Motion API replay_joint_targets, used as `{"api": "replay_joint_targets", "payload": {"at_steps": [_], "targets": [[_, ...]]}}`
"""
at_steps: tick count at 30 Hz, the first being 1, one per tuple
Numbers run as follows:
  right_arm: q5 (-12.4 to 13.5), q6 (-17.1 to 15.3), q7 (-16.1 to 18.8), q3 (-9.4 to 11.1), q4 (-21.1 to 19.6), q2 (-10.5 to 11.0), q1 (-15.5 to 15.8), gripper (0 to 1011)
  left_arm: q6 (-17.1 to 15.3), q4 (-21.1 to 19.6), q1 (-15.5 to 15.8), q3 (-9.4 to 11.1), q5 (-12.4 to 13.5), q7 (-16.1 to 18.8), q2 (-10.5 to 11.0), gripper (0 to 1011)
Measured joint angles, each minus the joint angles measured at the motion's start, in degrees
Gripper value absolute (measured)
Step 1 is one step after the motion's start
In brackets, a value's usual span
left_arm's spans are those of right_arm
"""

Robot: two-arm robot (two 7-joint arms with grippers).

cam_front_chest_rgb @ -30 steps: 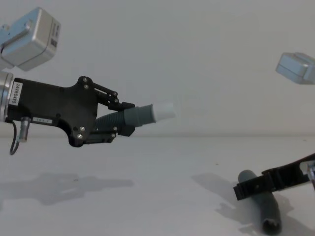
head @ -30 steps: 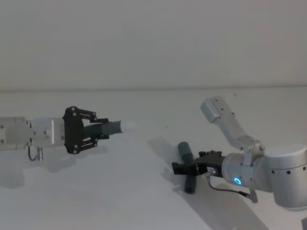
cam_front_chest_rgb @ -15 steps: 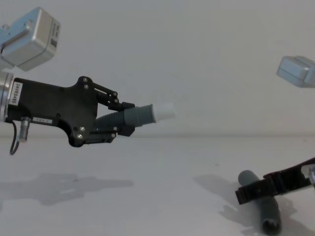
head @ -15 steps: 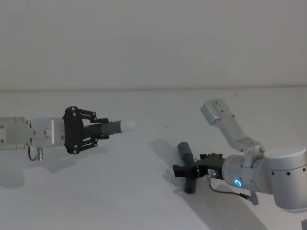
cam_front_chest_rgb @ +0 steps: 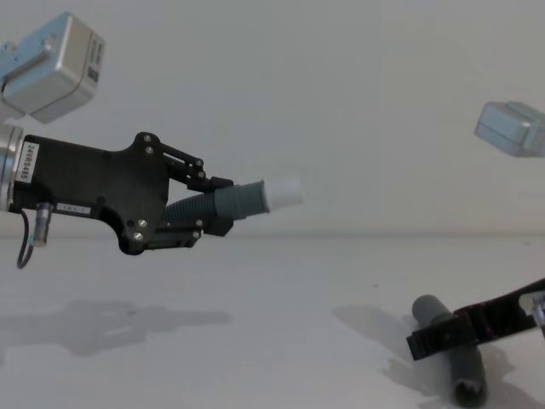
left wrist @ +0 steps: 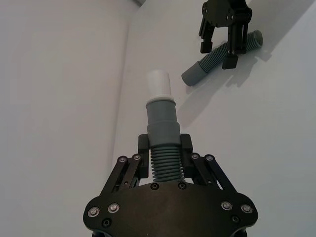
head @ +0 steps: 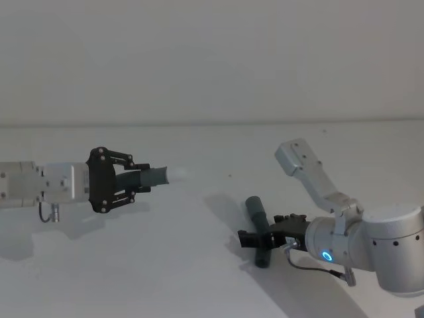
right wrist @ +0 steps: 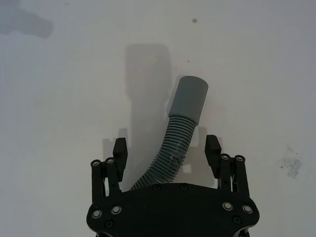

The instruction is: Use both hands to pick up one end of the pipe from the table, align the ends, and insert them.

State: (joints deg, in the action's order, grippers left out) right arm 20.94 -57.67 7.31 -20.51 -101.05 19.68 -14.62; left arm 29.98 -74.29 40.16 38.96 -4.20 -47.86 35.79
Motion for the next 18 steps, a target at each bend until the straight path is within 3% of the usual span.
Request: {"api": "replay_joint_targets", "payload": {"at_steps": [7, 16, 18], "targets": [[-0.2, 0.2, 0.1, -0.1, -0.1, 0.0, 0.1, 824, 0.0, 0.0, 0.0, 0.0, 0.0, 0.0, 0.0, 332], [-0.3, 0.3, 0.2, -0.2, -0.1, 0.0, 0.1, 503, 0.0, 0.0, 0.0, 0.0, 0.0, 0.0, 0.0, 333], [-0.4, 0.3, 0.2, -0.2, -0.1, 0.0, 0.1, 485, 0.0, 0.0, 0.0, 0.0, 0.0, 0.0, 0.0, 332]]}}
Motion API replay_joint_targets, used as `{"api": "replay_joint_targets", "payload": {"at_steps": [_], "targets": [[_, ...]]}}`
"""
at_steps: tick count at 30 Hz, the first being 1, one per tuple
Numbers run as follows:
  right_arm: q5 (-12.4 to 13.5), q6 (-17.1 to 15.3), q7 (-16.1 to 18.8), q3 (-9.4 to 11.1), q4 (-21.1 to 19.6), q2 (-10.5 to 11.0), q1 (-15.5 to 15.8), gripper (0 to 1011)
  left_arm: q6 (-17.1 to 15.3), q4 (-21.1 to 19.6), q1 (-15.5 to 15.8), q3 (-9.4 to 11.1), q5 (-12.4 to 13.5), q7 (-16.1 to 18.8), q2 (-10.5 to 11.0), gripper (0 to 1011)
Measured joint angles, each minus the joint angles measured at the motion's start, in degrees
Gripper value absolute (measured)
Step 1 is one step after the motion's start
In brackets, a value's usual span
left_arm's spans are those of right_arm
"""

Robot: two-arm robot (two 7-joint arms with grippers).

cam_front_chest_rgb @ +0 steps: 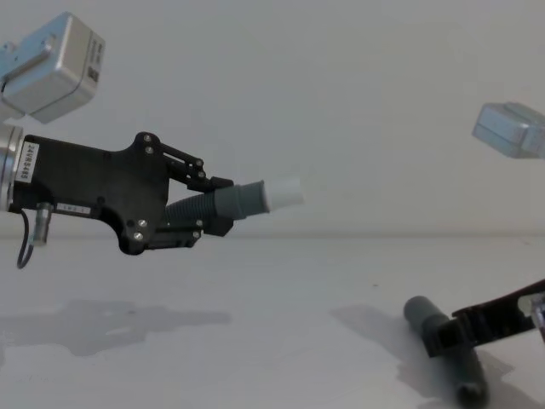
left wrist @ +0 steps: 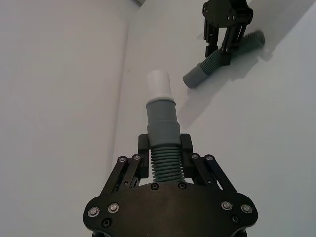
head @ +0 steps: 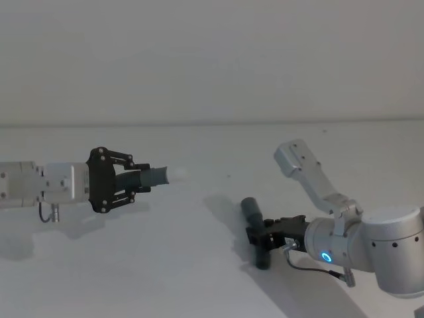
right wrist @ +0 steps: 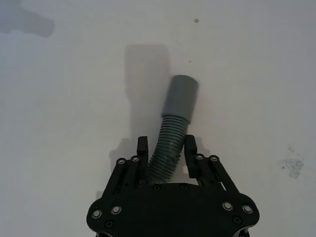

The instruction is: Use both hands to pick up one end of the pipe from the table, align the ends, and insert them.

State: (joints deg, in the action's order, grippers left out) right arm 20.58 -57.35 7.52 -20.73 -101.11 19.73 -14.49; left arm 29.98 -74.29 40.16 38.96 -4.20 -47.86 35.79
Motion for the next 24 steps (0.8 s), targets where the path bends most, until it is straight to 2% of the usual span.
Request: {"api": "replay_joint_targets", "payload": {"at_steps": [4, 9, 14, 24], "targets": [[0.0, 0.0, 0.0, 0.0, 0.0, 0.0, 0.0, 314, 0.0, 0.0, 0.0, 0.0, 0.0, 0.0, 0.0, 333], [-0.1, 0.0, 0.1, -0.1, 0.0, 0.0, 0.0, 218, 0.0, 0.0, 0.0, 0.0, 0.0, 0.0, 0.0, 332], [-0.1, 0.1, 0.1, -0.1, 0.0, 0.0, 0.0, 184, 0.0, 0.0, 0.0, 0.0, 0.0, 0.0, 0.0, 333], [-0.5, 0.8, 0.3, -0.5, 0.0, 0.2, -0.3, 179, 0.0, 0.0, 0.0, 0.0, 0.0, 0.0, 0.0, 332]]}}
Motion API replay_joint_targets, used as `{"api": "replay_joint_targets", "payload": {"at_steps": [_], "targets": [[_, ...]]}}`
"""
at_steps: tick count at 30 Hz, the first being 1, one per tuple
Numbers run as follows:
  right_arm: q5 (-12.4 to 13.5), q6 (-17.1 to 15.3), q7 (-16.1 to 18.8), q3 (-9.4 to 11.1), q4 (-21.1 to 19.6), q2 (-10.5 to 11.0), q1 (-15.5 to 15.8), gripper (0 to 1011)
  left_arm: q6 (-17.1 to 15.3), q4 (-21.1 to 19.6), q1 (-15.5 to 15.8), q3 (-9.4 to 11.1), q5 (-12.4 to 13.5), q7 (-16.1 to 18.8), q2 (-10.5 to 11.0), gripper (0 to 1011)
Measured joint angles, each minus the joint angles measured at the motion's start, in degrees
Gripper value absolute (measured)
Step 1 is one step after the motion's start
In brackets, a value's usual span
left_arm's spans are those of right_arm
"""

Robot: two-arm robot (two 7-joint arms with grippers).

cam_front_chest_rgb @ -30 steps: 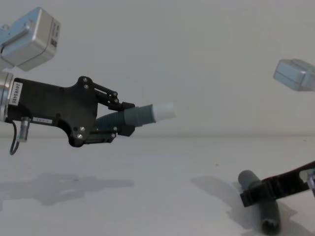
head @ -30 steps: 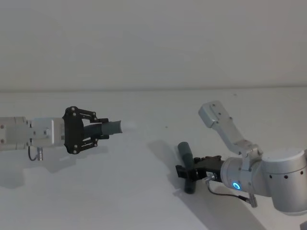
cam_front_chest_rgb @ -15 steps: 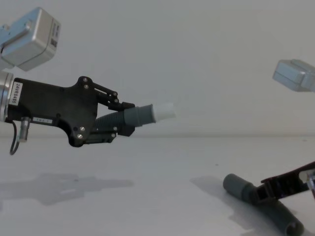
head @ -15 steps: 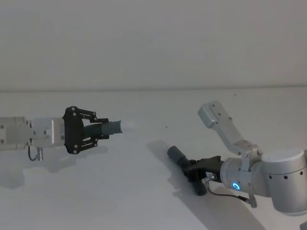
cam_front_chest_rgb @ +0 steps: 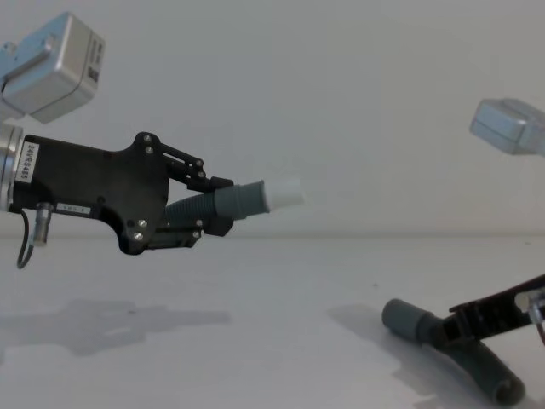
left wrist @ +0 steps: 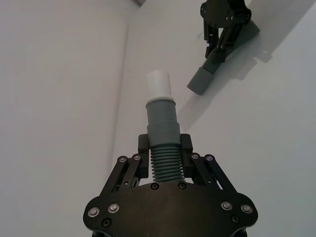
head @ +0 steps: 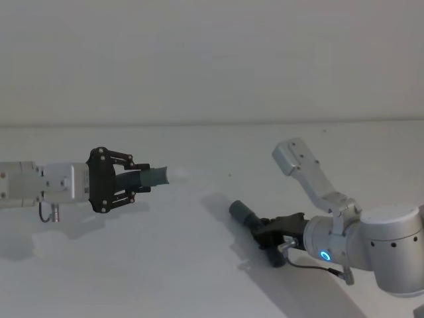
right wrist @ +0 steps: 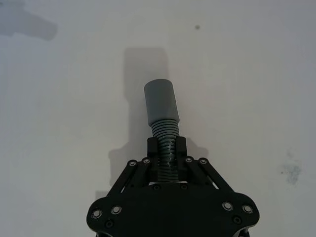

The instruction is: Use both hands to pick up one end of the pipe from the table, align the ends, and insert them.

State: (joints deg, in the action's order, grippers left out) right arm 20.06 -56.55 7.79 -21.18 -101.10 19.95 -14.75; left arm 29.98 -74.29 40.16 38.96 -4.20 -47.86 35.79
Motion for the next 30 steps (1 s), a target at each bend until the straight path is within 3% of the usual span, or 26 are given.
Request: {"api": "replay_joint_targets", "payload": {"at_steps": [8, 14, 30], "targets": [[-1.5, 2.9, 1.0, -1.2, -0.6, 1.5, -0.7, 174, 0.0, 0.0, 0.0, 0.0, 0.0, 0.0, 0.0, 333], [-3.2, 6.2, 2.6, -2.5, -1.5, 3.7, -1.6, 174, 0.0, 0.0, 0.0, 0.0, 0.0, 0.0, 0.0, 333], [-8.7, 18.8, 10.0, -6.1, -4.3, 12.6, -4.4, 174, 0.0, 0.0, 0.0, 0.0, 0.0, 0.0, 0.0, 333]]}}
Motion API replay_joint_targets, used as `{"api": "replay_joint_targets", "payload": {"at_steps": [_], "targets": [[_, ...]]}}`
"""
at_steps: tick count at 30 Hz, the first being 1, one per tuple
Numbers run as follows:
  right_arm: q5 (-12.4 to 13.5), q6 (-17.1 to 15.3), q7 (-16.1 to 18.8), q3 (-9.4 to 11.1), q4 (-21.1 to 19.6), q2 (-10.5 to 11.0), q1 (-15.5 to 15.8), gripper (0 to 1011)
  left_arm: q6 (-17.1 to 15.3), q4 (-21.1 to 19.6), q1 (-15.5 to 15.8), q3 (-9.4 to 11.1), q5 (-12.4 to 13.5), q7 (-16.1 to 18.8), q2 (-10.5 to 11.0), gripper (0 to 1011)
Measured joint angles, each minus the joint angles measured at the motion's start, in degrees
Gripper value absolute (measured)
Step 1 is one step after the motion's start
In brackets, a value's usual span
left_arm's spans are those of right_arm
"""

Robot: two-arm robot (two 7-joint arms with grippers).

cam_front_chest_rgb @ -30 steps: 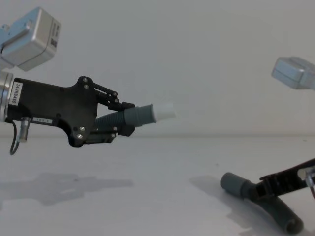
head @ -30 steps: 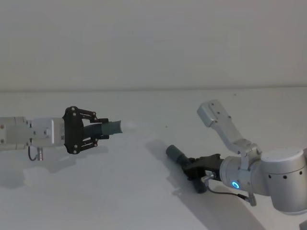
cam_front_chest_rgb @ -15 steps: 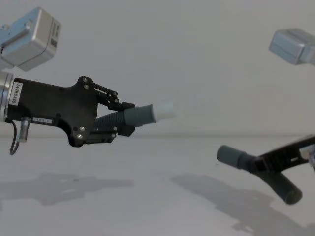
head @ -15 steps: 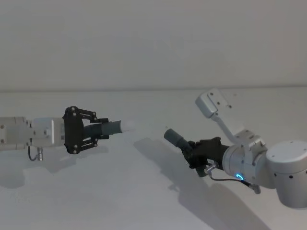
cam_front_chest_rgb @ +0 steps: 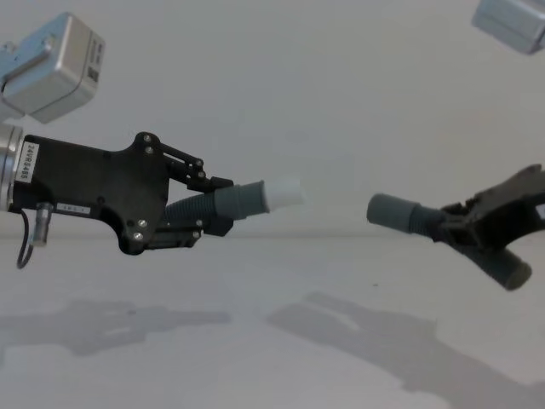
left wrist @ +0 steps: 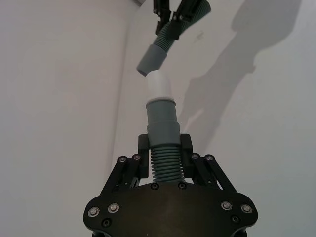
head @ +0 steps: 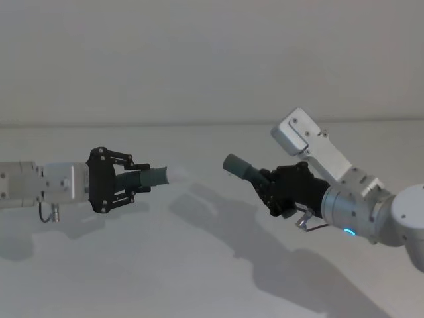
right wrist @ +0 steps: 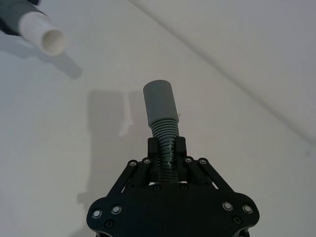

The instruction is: Use both hands to pick up one end of the pipe from the table, align the ends, and insert them.

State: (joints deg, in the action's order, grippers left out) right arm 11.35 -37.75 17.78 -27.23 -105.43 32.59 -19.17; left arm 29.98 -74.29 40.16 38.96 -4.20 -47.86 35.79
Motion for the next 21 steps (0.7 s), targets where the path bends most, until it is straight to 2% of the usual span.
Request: {"api": "replay_joint_targets", "payload": {"at_steps": [3, 4, 6, 13, 21], "targets": [[-1.5, 3.4, 2.2, -0.8, -0.6, 2.4, -0.9, 173, 0.0, 0.0, 0.0, 0.0, 0.0, 0.0, 0.0, 332], [-1.5, 3.4, 2.2, -0.8, -0.6, 2.4, -0.9, 174, 0.0, 0.0, 0.0, 0.0, 0.0, 0.0, 0.0, 332], [-2.6, 6.0, 3.9, -1.4, -0.9, 4.2, -1.6, 173, 0.0, 0.0, 0.0, 0.0, 0.0, 0.0, 0.0, 332], [-5.1, 11.8, 7.7, -2.6, -1.4, 7.7, -3.2, 174, 0.0, 0.0, 0.0, 0.0, 0.0, 0.0, 0.0, 332], [-9.0, 19.9, 12.8, -4.4, -1.4, 11.9, -5.8, 173, 0.0, 0.0, 0.0, 0.0, 0.0, 0.0, 0.0, 333]]}}
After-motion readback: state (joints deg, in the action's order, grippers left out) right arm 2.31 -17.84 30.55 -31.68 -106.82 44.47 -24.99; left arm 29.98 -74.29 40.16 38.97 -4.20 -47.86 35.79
